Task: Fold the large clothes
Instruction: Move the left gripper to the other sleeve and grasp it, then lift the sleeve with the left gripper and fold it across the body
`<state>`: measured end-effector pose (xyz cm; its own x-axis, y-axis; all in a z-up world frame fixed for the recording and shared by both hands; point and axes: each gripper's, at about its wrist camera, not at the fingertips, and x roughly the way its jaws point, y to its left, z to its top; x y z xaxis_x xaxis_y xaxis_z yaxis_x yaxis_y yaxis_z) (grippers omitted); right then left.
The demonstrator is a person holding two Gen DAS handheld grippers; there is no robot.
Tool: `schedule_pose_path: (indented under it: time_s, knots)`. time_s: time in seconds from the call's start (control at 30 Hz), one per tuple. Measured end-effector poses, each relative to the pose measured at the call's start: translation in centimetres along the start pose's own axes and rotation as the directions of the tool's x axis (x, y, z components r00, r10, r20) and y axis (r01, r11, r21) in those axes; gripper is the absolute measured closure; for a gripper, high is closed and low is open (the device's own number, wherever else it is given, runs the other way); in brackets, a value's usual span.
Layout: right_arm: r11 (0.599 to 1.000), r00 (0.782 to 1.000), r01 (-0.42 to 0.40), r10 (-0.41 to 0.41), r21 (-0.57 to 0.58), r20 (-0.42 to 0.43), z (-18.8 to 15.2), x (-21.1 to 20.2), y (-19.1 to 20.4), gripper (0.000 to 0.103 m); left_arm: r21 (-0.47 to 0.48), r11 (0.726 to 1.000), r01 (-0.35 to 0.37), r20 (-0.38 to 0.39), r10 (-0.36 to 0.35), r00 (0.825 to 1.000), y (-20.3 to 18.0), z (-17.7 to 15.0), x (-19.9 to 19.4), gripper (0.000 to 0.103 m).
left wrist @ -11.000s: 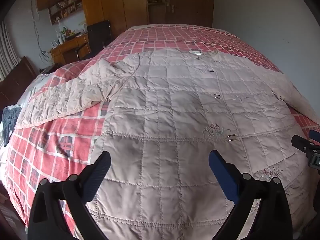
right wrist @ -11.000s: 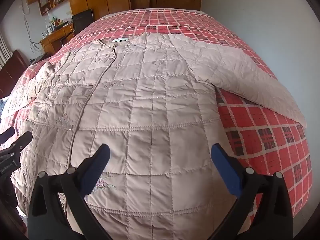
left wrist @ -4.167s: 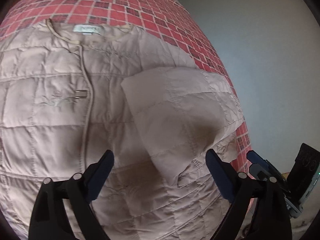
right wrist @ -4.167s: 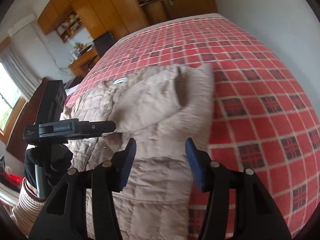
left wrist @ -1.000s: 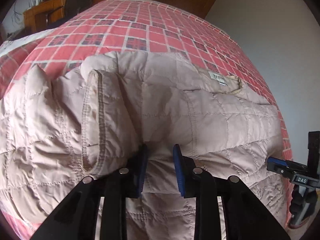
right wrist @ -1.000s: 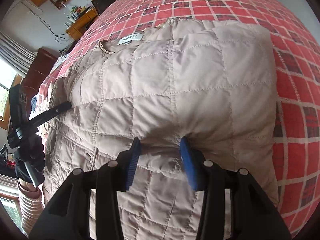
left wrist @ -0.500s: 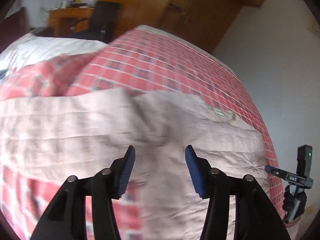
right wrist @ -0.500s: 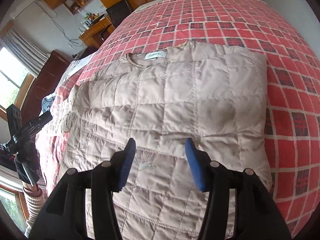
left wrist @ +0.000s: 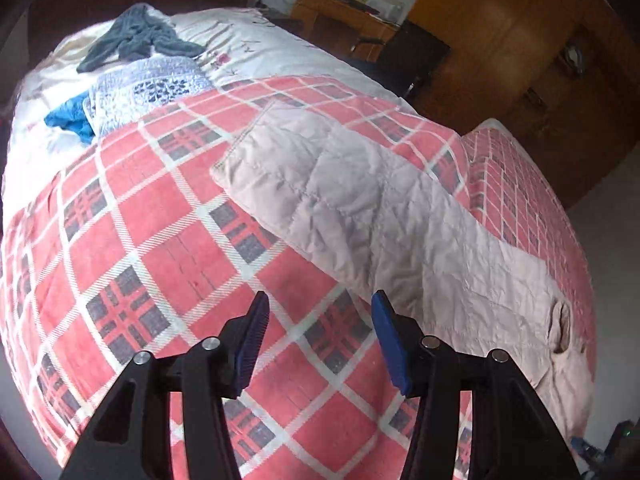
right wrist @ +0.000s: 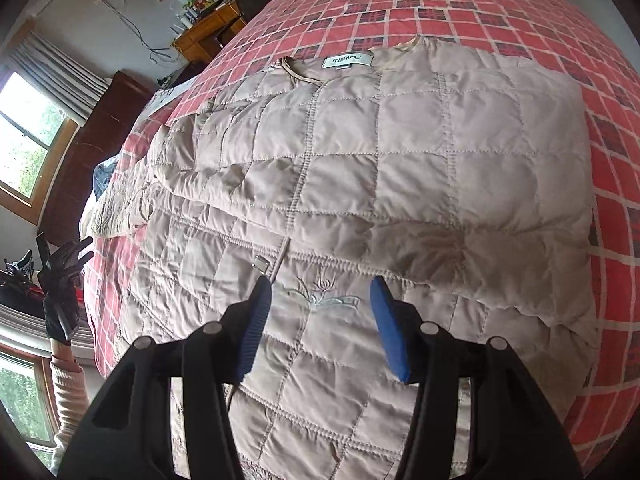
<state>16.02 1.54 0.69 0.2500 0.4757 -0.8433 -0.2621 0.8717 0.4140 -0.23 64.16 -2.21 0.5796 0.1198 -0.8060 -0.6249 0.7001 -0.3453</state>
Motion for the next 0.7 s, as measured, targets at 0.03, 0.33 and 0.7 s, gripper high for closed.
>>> schedule_pose_path:
  time_s: [0.03,0.33,0.7]
  knots:
    - [1.0,1.0,0.002,-0.002,0.0,-0.003,-0.1,0.1,0.0,0.051,-0.028,0.999,0.029,0.001,-0.029,1.0,0.4,0.4,0.4,0.049]
    - [0.999,1.0,0.028,-0.028,0.016,-0.005,-0.4,0.3,-1.0,0.051,-0.133,0.984,0.118,0.074,-0.109,0.991,1.2,2.7,2.4,0.055]
    - [0.999,1.0,0.021,-0.021,0.033,-0.003,-1.3,0.0,-2.4,0.051,-0.18,0.978,0.102,0.158,-0.074,0.985,1.0,3.8,1.6,0.098]
